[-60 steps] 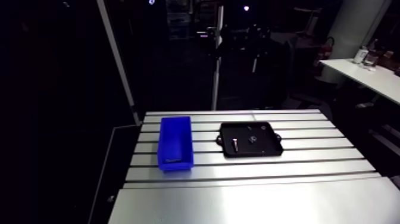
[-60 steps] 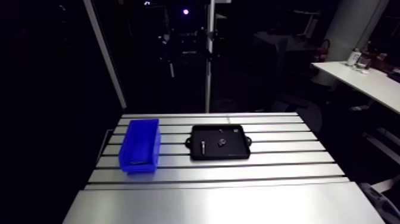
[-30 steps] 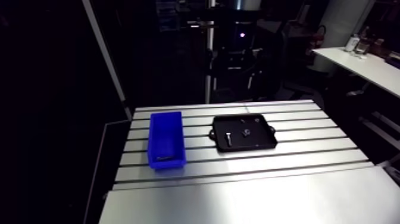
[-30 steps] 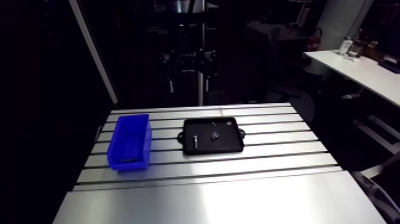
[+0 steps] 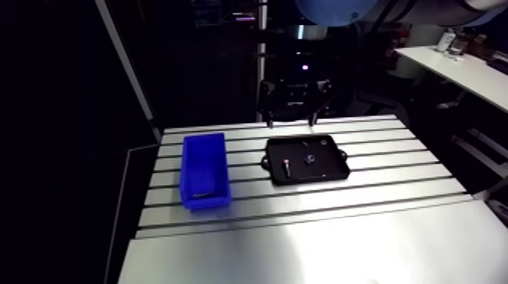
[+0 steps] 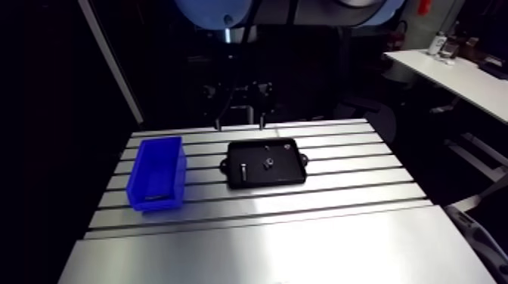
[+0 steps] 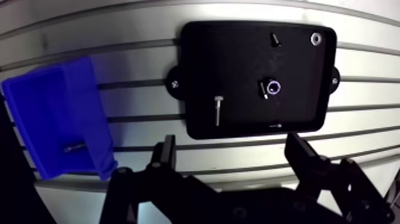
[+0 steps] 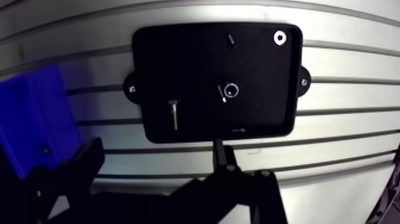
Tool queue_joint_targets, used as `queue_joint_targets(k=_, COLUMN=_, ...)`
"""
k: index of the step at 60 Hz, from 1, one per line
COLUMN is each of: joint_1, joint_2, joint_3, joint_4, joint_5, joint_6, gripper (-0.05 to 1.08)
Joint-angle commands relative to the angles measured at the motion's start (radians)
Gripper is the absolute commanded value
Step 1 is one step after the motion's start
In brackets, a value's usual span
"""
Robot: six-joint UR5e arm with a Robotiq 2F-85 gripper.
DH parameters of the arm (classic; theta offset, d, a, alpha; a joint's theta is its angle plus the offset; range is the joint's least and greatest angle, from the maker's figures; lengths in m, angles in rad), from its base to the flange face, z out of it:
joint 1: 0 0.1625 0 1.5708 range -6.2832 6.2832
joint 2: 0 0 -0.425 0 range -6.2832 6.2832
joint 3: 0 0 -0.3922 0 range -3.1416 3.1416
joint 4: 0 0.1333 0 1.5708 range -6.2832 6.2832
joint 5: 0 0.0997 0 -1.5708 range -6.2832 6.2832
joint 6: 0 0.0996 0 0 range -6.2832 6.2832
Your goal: Pick up the M10 bolt from the tray and put it into the blue bin.
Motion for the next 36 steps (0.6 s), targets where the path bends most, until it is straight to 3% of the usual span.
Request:
queue_joint_targets(k=1, joint_1=-0.015, joint_2=0.008, joint_3=0.041, joint_4=-0.046, joint_5=0.000, joint_6=-0.001, gripper=0.01)
queue_joint_targets(k=36, joint_1=-0.024, joint_2=0.067, joint_3=0.096, joint_4=-0.106, joint_5=-0.001, joint_6=-0.004, gripper=0.05)
